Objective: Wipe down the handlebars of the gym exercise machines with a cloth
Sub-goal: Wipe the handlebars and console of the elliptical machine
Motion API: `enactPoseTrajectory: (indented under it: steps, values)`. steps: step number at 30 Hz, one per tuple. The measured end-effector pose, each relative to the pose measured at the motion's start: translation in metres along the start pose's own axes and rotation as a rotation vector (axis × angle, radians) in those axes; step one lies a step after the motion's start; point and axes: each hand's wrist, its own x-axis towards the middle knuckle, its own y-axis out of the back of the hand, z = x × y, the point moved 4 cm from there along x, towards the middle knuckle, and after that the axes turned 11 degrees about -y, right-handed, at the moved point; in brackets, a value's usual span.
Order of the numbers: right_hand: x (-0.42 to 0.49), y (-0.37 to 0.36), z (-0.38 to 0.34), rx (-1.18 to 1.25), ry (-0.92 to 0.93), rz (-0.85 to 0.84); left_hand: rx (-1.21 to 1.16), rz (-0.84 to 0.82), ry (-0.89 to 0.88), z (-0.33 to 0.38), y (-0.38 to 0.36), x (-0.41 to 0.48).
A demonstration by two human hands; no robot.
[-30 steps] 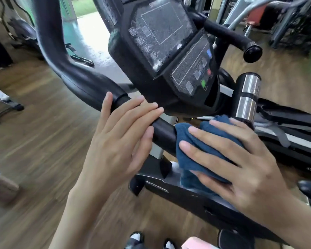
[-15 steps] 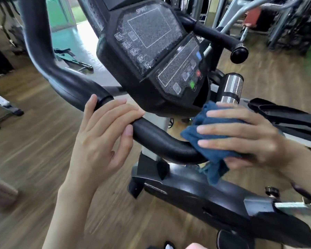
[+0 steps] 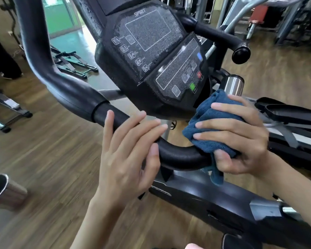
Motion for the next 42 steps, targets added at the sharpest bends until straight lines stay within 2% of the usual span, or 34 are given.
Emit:
enactPoseTrajectory:
  steps: [4,9,12,15,18,22,25,29,33,38,42]
  values:
    - [0.008,-0.001,0.040,0.108,0.131,-0.015,0.032,0.055,-0.002,0.009,-0.006,0.001]
    - [0.041,0.004,0.090,0.140,-0.026,-0.072,0.111,0.085,0.066,0.012,-0.009,-0.002]
    - [0.042,0.004,0.096,0.148,-0.118,-0.047,0.129,0.093,0.108,0.014,-0.012,-0.005]
    - [0.034,0.002,0.085,0.120,-0.187,0.029,0.153,0.068,0.144,0.015,-0.013,-0.005]
    - [0.027,0.005,0.057,0.115,-0.166,0.071,0.161,0.048,0.171,0.017,-0.011,-0.004]
    - [0.012,0.001,0.002,0.074,-0.171,0.085,0.158,0.121,0.262,0.013,-0.007,-0.011]
    - [0.007,-0.003,-0.019,-0.036,-0.204,0.065,0.145,0.230,0.408,0.004,-0.005,-0.018]
    - [0.006,0.004,-0.012,-0.001,-0.154,-0.073,0.106,0.328,0.522,-0.008,-0.002,-0.025]
    - [-0.008,0.007,-0.003,0.004,-0.190,-0.189,0.100,0.321,0.507,-0.016,0.000,-0.029]
    - [-0.007,0.000,-0.031,-0.184,-0.201,-0.100,0.058,0.353,0.507,-0.024,0.008,-0.033]
    - [-0.006,-0.008,-0.066,-0.372,-0.262,-0.050,0.063,0.291,0.502,-0.033,0.015,-0.037]
